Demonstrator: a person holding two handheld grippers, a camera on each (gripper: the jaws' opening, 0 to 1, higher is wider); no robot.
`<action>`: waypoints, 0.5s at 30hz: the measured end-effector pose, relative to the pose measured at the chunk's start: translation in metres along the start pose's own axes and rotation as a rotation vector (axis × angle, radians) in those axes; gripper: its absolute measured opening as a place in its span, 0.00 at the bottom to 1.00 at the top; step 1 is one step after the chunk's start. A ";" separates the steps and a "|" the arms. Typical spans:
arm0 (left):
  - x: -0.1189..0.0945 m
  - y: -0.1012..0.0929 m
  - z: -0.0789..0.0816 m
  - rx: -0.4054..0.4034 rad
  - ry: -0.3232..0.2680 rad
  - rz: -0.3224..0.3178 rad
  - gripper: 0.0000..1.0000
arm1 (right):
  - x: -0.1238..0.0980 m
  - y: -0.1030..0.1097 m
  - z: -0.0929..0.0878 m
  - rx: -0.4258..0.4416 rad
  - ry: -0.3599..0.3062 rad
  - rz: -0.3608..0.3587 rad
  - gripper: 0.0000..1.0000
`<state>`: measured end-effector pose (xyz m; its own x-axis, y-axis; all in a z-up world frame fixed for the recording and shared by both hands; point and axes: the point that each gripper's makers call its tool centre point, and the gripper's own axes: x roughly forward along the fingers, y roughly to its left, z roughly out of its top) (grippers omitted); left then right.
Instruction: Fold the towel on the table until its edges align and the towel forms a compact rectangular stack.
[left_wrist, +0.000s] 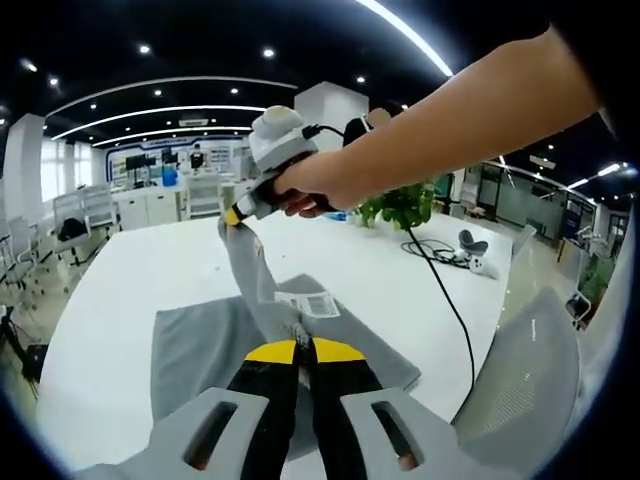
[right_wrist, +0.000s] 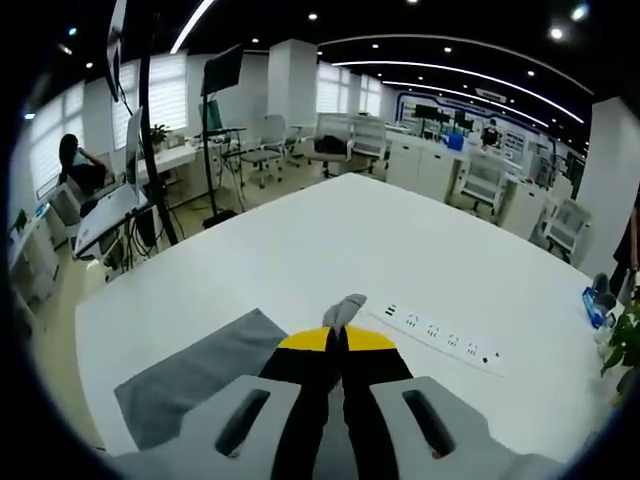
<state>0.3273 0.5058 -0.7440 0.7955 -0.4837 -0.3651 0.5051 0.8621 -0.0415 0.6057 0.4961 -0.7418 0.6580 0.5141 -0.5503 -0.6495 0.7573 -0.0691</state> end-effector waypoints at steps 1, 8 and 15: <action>0.000 0.001 -0.002 -0.001 0.002 0.001 0.03 | 0.001 0.001 0.000 -0.001 -0.001 0.003 0.01; 0.002 0.004 -0.012 -0.029 0.011 -0.002 0.03 | 0.014 0.008 -0.001 -0.008 0.003 0.033 0.01; 0.000 0.009 -0.021 -0.055 0.021 0.001 0.03 | 0.021 0.021 -0.003 -0.050 0.015 0.052 0.01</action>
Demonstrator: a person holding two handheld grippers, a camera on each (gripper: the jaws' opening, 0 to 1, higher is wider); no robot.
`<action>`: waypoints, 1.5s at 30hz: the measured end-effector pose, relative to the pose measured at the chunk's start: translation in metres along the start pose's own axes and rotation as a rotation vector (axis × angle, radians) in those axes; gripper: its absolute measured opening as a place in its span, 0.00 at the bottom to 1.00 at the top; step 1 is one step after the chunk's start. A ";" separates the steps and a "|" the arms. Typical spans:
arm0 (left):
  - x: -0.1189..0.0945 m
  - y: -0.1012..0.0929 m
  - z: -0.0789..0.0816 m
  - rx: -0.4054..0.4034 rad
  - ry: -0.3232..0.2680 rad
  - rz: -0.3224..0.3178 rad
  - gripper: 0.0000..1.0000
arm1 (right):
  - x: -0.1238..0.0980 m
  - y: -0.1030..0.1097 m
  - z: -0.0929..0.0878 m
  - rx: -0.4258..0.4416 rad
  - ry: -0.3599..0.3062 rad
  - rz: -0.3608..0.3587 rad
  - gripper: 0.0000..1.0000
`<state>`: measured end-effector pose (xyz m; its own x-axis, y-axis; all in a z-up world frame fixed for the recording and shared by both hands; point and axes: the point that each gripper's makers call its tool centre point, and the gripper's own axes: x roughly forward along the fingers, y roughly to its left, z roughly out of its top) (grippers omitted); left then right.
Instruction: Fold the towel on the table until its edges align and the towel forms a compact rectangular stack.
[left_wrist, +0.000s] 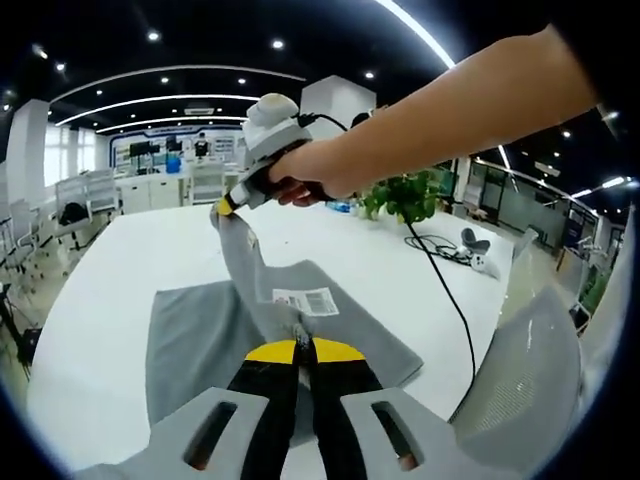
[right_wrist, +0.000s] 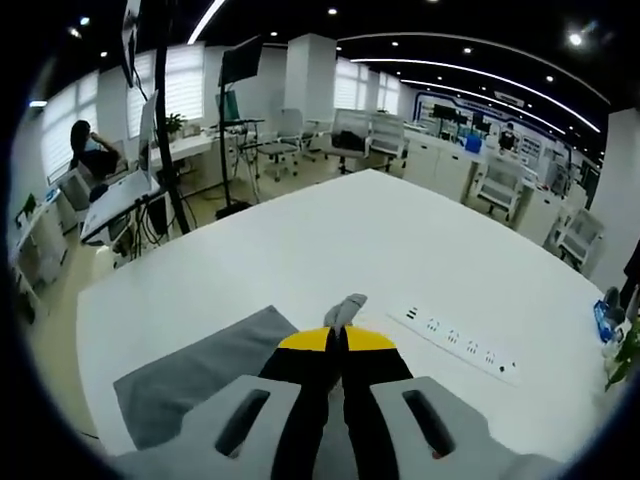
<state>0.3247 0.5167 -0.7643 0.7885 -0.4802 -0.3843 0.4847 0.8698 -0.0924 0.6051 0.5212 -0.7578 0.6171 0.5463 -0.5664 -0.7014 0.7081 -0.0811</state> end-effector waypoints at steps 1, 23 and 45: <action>0.000 0.001 -0.001 -0.004 0.001 0.003 0.03 | 0.001 0.001 0.000 -0.001 0.001 0.001 0.01; -0.006 0.028 -0.036 -0.061 0.034 0.052 0.03 | 0.032 0.030 -0.014 -0.089 0.059 0.032 0.01; -0.007 0.047 -0.061 -0.057 0.083 0.080 0.04 | 0.049 0.059 -0.021 -0.091 0.062 0.054 0.01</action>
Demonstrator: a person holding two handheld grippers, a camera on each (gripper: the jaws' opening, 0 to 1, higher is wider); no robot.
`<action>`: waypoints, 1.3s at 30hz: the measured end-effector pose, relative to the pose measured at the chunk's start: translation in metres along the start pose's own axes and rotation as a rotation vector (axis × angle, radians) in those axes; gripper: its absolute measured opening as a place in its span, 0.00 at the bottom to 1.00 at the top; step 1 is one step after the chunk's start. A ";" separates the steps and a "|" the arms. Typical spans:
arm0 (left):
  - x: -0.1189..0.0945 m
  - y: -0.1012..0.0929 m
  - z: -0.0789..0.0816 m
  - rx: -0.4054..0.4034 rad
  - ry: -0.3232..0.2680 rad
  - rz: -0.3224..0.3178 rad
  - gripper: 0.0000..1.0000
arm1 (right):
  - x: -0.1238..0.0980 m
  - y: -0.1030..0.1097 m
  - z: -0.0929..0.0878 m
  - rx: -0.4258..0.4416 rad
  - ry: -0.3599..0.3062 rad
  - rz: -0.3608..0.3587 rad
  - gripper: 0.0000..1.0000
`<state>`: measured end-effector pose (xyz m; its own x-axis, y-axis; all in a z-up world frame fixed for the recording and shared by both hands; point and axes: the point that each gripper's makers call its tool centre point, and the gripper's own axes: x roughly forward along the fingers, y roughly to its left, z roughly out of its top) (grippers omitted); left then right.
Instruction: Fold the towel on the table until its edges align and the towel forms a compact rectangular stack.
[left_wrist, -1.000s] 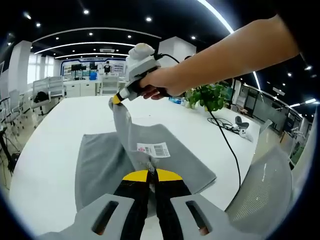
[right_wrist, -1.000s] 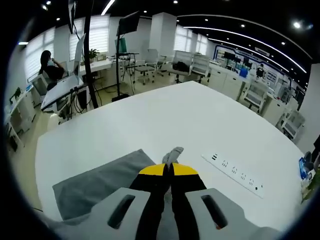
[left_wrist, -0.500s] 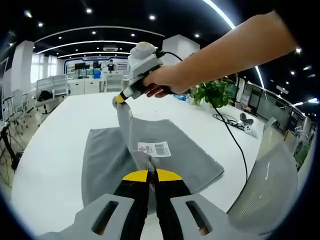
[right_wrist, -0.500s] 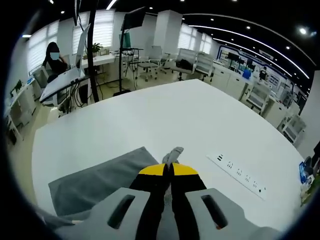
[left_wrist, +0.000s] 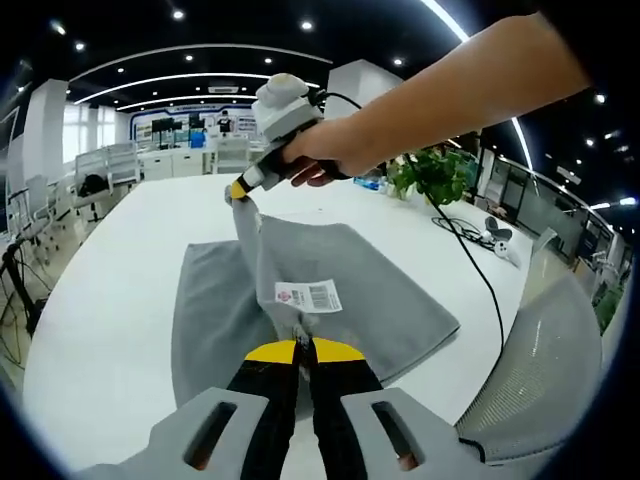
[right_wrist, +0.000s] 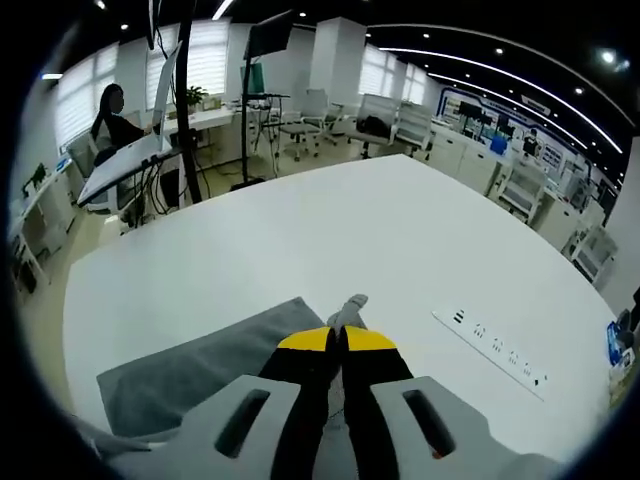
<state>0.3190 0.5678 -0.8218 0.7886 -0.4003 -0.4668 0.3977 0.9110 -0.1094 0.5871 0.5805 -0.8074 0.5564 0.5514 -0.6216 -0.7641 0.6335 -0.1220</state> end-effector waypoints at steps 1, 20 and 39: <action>0.001 0.001 -0.002 0.003 -0.002 0.003 0.04 | 0.001 0.001 -0.001 0.001 0.001 0.002 0.01; 0.006 0.027 -0.032 -0.094 0.020 0.072 0.04 | 0.030 0.017 -0.011 -0.012 0.033 0.015 0.01; 0.008 0.036 -0.055 -0.117 0.046 0.095 0.04 | 0.068 0.038 -0.013 -0.039 0.056 0.036 0.00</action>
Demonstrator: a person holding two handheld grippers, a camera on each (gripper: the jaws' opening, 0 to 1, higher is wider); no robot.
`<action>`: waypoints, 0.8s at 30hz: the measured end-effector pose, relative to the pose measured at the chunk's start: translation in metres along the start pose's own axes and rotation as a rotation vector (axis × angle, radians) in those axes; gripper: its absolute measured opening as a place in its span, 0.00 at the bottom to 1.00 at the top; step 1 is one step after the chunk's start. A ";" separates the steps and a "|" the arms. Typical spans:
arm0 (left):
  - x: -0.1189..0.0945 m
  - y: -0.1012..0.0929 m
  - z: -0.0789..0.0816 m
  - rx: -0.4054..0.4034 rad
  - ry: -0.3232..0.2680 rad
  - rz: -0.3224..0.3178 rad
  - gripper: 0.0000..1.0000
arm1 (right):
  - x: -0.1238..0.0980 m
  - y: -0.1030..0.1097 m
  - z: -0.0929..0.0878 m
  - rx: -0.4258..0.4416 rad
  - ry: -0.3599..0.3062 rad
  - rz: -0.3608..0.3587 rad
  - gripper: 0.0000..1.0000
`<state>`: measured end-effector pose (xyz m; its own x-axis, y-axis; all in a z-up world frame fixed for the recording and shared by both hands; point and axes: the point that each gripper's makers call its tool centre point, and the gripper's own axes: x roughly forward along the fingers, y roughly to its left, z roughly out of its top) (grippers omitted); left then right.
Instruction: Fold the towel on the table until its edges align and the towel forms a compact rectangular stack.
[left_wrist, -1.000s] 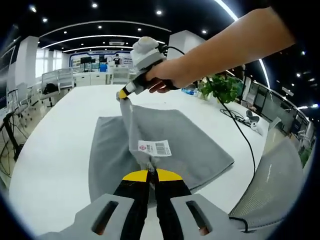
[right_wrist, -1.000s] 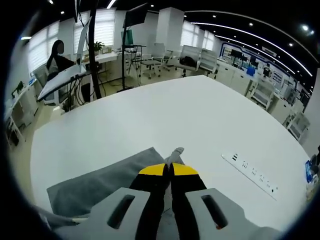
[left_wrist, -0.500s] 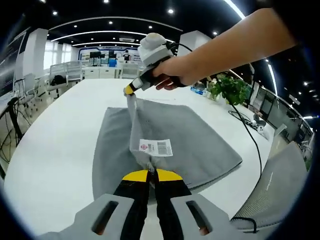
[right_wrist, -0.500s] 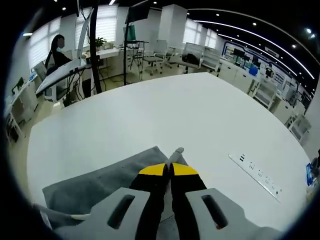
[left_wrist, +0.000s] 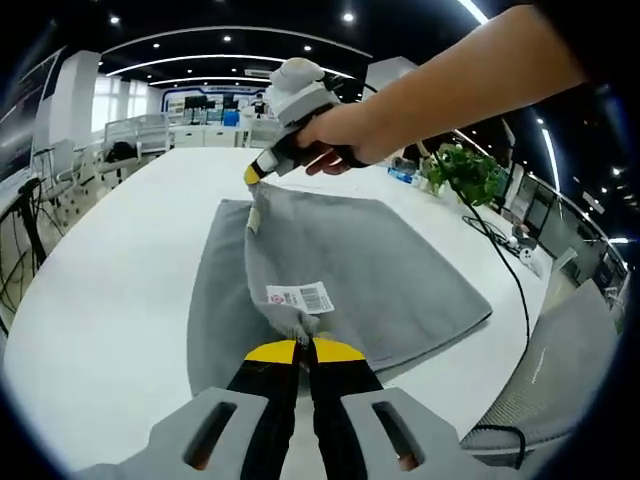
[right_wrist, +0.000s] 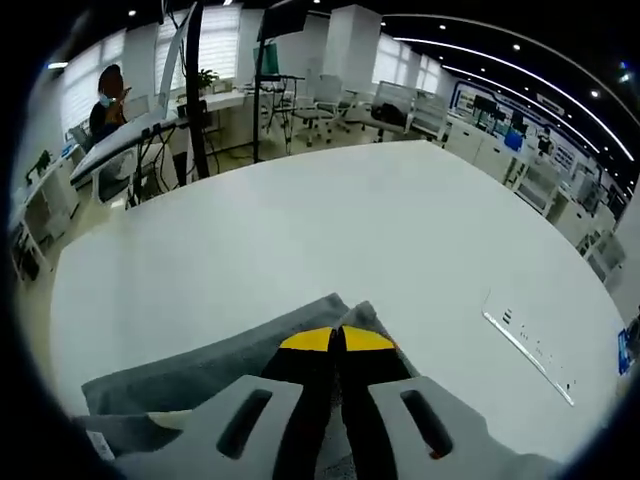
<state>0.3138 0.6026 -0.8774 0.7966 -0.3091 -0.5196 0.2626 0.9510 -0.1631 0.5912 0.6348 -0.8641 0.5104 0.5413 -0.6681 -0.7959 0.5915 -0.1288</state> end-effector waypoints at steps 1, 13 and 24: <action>0.000 0.001 0.000 0.000 -0.003 0.003 0.04 | 0.001 -0.002 0.001 0.001 -0.001 -0.001 0.00; -0.007 0.021 0.002 -0.112 -0.039 0.054 0.04 | 0.008 0.000 0.012 0.007 -0.024 -0.008 0.00; -0.003 0.023 -0.013 -0.103 0.000 0.061 0.04 | 0.026 0.016 0.000 0.000 -0.008 0.009 0.00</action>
<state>0.3100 0.6260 -0.8906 0.8095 -0.2507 -0.5309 0.1563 0.9636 -0.2167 0.5914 0.6587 -0.8832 0.5063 0.5514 -0.6630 -0.8004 0.5866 -0.1234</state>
